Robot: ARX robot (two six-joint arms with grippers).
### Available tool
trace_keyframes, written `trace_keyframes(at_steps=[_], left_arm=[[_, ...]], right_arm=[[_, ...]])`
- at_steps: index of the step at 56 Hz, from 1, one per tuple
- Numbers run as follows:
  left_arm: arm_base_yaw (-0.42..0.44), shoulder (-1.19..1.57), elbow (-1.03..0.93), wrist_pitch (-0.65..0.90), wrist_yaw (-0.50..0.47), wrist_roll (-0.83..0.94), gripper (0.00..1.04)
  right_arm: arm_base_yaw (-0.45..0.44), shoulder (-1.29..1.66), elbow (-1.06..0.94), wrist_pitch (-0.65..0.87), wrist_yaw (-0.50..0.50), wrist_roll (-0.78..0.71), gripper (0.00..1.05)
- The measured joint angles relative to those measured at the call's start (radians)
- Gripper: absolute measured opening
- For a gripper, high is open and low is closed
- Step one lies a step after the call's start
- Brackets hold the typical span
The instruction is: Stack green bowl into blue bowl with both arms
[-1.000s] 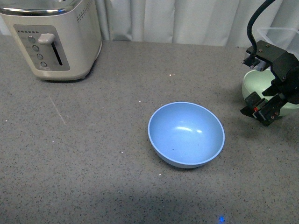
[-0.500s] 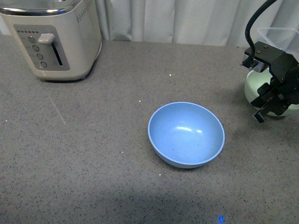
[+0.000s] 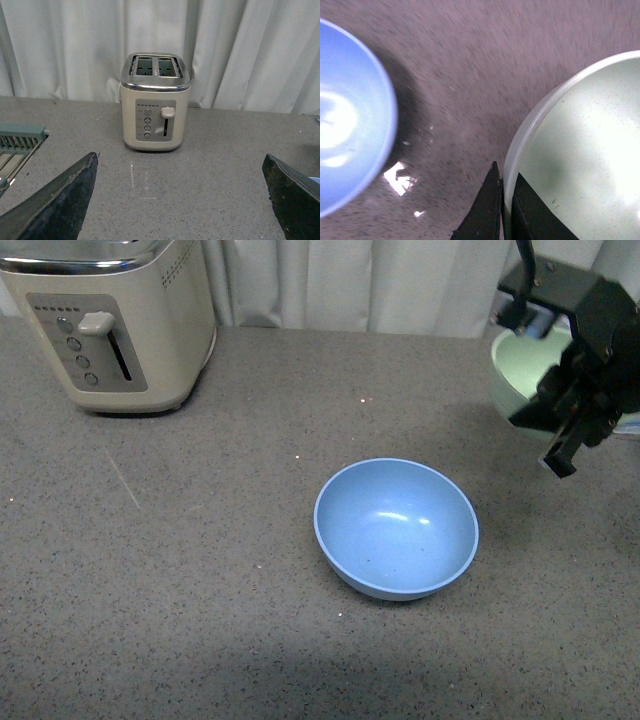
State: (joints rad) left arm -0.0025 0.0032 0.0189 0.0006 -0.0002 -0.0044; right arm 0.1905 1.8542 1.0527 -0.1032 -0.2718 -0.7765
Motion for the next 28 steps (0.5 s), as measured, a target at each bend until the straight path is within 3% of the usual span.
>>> trace_keyframes(at_steps=[13,28], left_arm=[[0.0,0.0,0.0,0.0,0.0,0.0,0.98],[0.0,0.0,0.0,0.0,0.0,0.0,0.98]], right_arm=[[0.256,-0.119,-0.065,-0.022,-0.024,-0.046,0.02],[0.351,-0.081,-0.114,0.009,0.031,-0.039,0.02]])
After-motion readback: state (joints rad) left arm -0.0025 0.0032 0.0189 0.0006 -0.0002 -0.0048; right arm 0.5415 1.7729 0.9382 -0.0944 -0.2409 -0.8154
